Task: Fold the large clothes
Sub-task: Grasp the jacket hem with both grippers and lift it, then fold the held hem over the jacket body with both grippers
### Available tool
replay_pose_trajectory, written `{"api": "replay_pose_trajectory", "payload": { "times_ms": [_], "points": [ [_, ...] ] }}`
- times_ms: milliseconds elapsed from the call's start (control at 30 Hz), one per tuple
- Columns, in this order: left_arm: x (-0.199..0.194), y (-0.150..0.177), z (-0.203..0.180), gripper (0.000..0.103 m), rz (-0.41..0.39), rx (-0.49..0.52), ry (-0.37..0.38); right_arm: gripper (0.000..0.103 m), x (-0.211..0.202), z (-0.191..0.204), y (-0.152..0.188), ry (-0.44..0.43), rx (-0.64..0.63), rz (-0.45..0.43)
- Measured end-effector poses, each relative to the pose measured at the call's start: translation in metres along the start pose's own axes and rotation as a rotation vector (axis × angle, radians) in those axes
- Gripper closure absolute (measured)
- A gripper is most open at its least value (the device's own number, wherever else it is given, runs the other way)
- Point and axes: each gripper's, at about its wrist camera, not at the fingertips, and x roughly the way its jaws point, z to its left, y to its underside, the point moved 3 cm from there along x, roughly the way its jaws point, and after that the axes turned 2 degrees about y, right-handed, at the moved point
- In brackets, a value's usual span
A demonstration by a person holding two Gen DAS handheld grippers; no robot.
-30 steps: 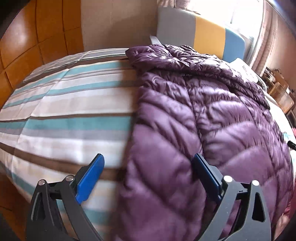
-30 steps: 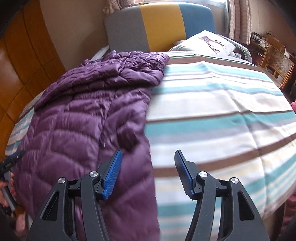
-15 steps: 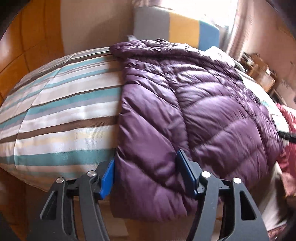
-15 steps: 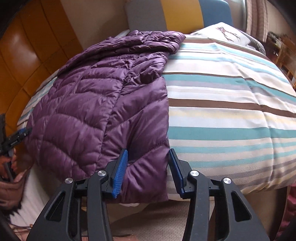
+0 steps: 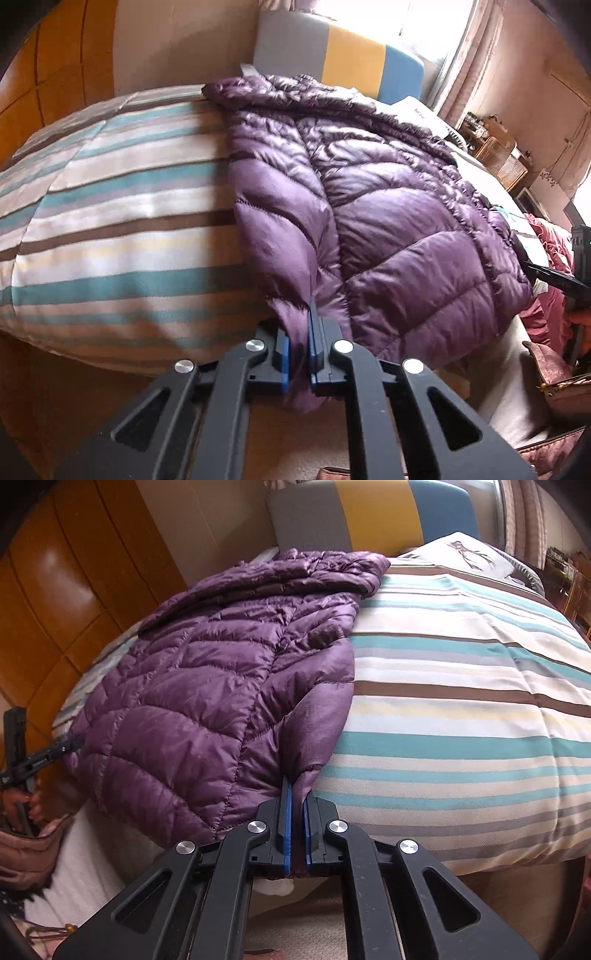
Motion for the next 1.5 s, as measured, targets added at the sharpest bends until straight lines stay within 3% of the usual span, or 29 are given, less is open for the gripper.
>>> {"api": "replay_pose_trajectory", "payload": {
  "times_ms": [200, 600, 833, 1033, 1367, 1500],
  "points": [
    [-0.031, -0.006, -0.014, 0.099, -0.089, 0.026, 0.043, 0.099, -0.027, 0.012, -0.006, -0.040, -0.040, -0.083],
    [-0.134, -0.036, -0.031, 0.099, -0.380, 0.004, 0.185, 0.099, -0.117, 0.019, -0.026, -0.335, 0.031, -0.357],
    [-0.188, -0.044, -0.038, 0.099, -0.496, -0.030, 0.288, 0.099, -0.175, 0.018, -0.032, -0.432, 0.039, -0.530],
    [-0.192, -0.058, -0.027, 0.099, -0.569, -0.064, 0.222, 0.099, -0.174, 0.007, -0.052, -0.363, 0.085, -0.586],
    [-0.123, -0.118, -0.013, 0.099, -0.554, -0.071, 0.115, 0.099, -0.094, -0.008, -0.134, -0.140, 0.112, -0.577],
    [-0.093, -0.139, -0.006, 0.099, -0.531, -0.078, 0.068, 0.099, -0.066, -0.003, -0.157, -0.012, 0.045, -0.543]
  ]
}}
